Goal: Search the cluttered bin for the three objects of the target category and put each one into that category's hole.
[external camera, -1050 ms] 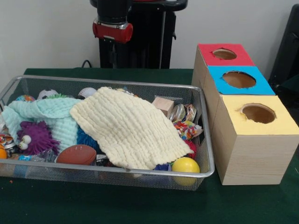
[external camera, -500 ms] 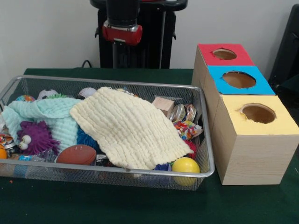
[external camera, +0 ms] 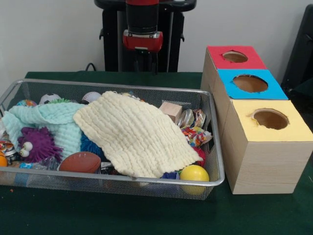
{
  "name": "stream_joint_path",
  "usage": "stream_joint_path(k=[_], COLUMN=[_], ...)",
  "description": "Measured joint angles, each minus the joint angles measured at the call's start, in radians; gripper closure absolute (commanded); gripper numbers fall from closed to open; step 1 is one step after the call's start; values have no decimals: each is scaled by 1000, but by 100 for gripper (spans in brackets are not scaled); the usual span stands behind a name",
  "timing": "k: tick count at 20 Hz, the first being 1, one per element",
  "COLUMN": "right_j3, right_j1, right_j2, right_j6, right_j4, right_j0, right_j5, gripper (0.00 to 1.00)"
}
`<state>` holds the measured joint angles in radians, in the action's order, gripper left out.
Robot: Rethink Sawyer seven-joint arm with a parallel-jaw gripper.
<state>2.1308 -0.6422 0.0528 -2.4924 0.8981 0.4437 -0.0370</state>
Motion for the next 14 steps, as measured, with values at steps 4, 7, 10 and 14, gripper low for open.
stream_joint_path(k=[4, 7, 10, 14], right_j3=[-19, -37, -58, -74], right_j1=[39, 75, 119, 175], right_j2=[-92, -173, -264, -371], right_j6=[0, 0, 0, 0], right_j4=[-3, -27, -80, -164], right_j0=[-91, -171, -265, -374], right_j5=[-48, -84, -125, -178], gripper=[0, 0, 0, 0])
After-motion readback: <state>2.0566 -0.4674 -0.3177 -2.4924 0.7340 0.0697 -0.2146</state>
